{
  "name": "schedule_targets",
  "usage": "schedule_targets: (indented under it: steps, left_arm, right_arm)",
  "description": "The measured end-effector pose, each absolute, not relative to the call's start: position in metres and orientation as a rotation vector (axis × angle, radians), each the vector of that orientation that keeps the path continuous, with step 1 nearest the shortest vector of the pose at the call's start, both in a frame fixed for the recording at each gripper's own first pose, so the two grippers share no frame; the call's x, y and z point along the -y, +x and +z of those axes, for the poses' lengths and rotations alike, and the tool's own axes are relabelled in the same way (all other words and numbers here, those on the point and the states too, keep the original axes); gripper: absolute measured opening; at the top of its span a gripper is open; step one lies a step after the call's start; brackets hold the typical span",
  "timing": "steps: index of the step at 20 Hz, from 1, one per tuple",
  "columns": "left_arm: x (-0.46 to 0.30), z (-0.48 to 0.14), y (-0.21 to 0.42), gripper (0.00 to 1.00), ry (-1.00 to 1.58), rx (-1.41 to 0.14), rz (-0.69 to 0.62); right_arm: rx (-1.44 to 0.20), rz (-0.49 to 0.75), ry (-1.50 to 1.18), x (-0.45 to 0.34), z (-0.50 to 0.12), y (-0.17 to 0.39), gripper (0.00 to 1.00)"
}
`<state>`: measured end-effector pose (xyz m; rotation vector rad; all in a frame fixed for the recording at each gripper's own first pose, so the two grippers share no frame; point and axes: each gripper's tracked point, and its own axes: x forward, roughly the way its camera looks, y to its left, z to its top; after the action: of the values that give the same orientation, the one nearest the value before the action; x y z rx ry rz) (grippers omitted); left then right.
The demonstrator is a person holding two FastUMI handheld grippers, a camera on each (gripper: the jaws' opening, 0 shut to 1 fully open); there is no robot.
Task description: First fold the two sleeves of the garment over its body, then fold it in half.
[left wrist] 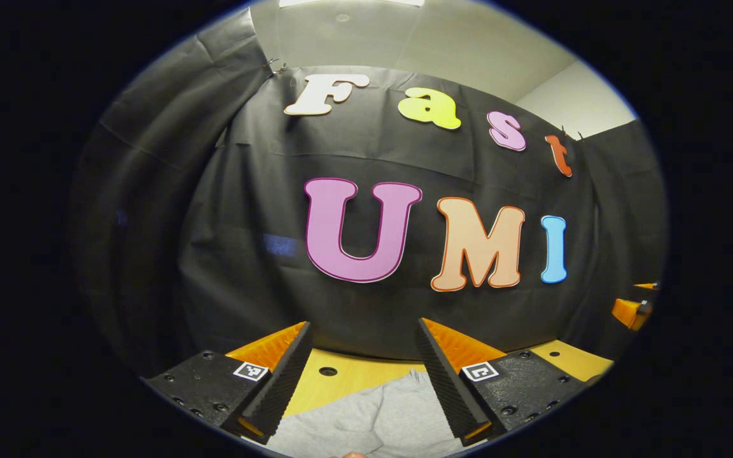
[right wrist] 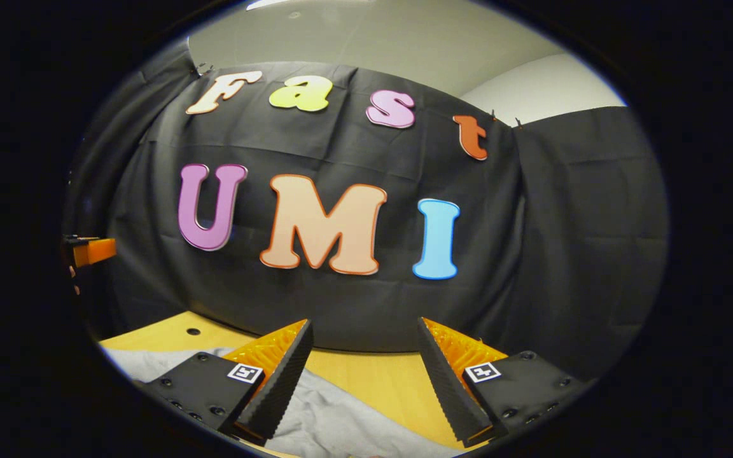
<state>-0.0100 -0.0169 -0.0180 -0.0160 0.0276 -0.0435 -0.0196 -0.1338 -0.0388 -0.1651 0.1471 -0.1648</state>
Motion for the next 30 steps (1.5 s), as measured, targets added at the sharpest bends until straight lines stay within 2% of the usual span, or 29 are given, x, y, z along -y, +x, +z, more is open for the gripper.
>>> schedule_targets:
  steps: [8, 15, 21, 30]
  left_arm:
    - [0.061, -0.026, -0.004, 0.94, -0.012, -0.047, -0.117]
    - [0.106, -0.03, -0.006, 0.92, 0.017, -0.049, -0.178]
    - [0.128, -0.036, -0.01, 0.94, 0.027, -0.064, -0.203]
    - [0.155, -0.047, -0.019, 0.92, 0.053, -0.09, -0.206]
  right_arm:
    - [-0.317, -0.332, -0.222, 0.244, -0.095, -0.066, 1.0]
    - [-0.503, -0.388, -0.204, 0.306, -0.16, -0.121, 1.0]
    - [-0.699, -0.398, -0.18, 0.343, -0.224, -0.176, 1.0]
    - [-1.008, -0.308, -0.124, 0.343, -0.319, -0.253, 1.0]
